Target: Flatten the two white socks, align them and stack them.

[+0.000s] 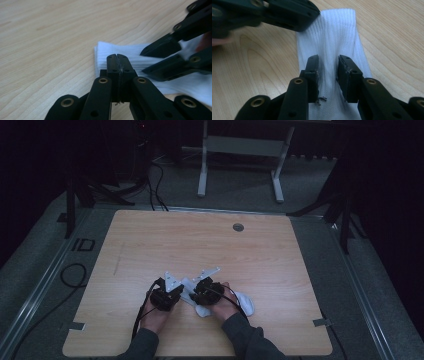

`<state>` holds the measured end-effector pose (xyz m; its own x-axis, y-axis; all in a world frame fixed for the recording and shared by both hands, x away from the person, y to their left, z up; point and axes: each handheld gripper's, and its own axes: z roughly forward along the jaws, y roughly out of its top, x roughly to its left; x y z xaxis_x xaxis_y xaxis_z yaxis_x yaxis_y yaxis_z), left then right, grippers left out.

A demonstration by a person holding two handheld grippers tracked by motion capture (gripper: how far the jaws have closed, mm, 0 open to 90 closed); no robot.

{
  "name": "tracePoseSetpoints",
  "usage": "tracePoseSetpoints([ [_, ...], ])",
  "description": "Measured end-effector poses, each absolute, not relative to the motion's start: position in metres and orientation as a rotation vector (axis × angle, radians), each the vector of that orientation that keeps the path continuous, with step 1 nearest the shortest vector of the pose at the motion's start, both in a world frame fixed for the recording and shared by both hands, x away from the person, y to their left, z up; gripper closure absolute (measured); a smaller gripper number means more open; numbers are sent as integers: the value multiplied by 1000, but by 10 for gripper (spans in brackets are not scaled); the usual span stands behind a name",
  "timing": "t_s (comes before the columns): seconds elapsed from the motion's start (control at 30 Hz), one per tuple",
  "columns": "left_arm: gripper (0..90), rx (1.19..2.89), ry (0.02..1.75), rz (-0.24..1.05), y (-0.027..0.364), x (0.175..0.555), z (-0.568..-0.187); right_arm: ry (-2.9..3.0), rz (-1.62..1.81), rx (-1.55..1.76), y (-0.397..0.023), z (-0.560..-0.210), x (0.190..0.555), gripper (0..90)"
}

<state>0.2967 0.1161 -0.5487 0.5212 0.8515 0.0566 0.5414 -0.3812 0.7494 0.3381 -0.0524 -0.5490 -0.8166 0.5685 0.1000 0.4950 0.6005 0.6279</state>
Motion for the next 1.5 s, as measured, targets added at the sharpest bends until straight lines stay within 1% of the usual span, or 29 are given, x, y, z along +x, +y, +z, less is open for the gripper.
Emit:
tracePoseSetpoints([
  [0.17,894,2110,1144,556,116,303,-556,2719,1016,893,-53,-549,338,692],
  [0.2,896,2114,1146,558,115,303,-557,2726,1020,898,-53,-549,339,671],
  [0.23,896,2114,1146,558,115,303,-557,2726,1020,898,-53,-549,339,671],
  [0.3,897,2112,1151,553,115,303,-557,2740,1021,890,-53,-547,338,616],
  [0.4,897,2113,1152,547,115,303,-557,2738,997,861,-53,-544,334,574],
  [0.63,897,2110,1153,545,115,302,-557,2703,1008,836,-71,-527,324,547],
  [0.87,897,2108,1155,544,115,302,-557,2642,1066,906,-100,-511,323,548],
  [0.93,897,2109,1155,544,115,302,-557,2603,1080,938,-115,-505,324,562],
  [0.97,897,2109,1155,544,115,302,-557,2603,1080,938,-115,-505,324,562],
  [1.0,897,2108,1156,545,115,302,-557,2577,1086,959,-126,-502,325,569],
  [1.03,897,2108,1156,545,115,302,-557,2577,1086,959,-126,-502,325,569],
  [1.2,897,2105,1159,544,115,301,-557,2514,1078,1027,-156,-494,327,589],
  [1.33,897,2104,1159,543,115,301,-558,2500,1051,1062,-168,-496,326,598],
  [1.5,897,2110,1158,546,115,301,-557,2511,993,1123,-181,-509,320,619],
])
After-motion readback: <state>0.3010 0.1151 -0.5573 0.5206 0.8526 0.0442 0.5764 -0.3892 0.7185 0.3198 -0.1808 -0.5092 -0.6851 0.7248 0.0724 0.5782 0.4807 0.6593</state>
